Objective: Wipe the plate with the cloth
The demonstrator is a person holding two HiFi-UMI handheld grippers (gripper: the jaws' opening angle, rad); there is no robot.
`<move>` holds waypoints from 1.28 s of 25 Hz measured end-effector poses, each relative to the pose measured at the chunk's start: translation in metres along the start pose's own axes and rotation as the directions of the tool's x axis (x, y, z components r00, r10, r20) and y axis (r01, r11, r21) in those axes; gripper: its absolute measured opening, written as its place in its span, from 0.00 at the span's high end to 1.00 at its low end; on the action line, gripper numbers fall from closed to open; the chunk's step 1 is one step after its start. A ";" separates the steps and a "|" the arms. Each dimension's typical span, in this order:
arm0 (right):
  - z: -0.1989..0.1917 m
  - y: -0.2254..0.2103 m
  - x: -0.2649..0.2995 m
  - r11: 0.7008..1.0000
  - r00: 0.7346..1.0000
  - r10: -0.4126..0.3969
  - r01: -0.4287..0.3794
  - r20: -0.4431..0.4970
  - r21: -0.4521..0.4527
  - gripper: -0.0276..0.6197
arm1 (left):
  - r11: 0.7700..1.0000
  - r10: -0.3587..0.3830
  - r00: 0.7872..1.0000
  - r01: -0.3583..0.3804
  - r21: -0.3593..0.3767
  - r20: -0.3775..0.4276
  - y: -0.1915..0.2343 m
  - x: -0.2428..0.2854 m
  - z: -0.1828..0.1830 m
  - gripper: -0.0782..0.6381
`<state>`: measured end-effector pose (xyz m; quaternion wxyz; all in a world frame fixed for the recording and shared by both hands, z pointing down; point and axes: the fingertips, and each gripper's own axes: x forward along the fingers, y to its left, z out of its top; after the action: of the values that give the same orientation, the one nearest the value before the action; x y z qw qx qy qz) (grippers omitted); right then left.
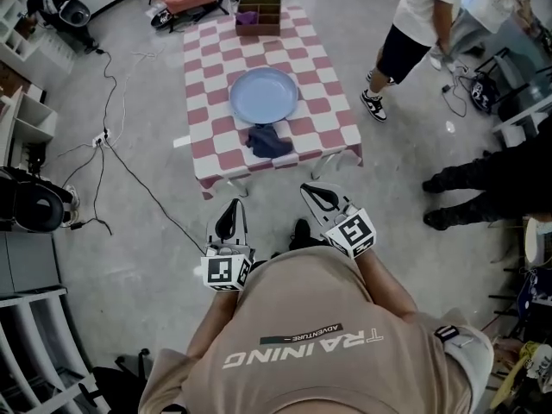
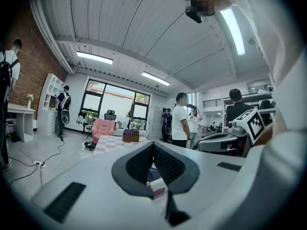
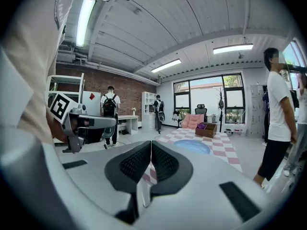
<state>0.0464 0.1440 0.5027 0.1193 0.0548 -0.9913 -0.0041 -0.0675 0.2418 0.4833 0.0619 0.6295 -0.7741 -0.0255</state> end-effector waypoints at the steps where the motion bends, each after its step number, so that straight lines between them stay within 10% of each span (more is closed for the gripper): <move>1: 0.001 -0.004 0.002 1.000 1.000 0.006 -0.006 0.004 -0.007 0.93 | 1.000 0.007 1.000 -0.007 0.002 -0.001 0.001 0.005 0.001 0.87; 19: -0.021 -0.064 0.017 0.984 0.989 0.146 -0.147 -0.021 -0.096 0.93 | 0.988 0.152 0.988 -0.153 0.035 0.017 -0.001 0.080 0.021 0.87; 32: -0.013 -0.077 0.070 0.987 0.987 0.158 -0.159 -0.031 -0.033 0.93 | 0.991 0.120 0.993 -0.119 0.053 -0.005 0.043 0.115 0.021 0.87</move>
<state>-0.0100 0.0595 0.5304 0.1344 -0.0263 -0.9905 -0.0116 -0.1351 0.1370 0.4753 0.0501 0.5835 -0.8106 0.0011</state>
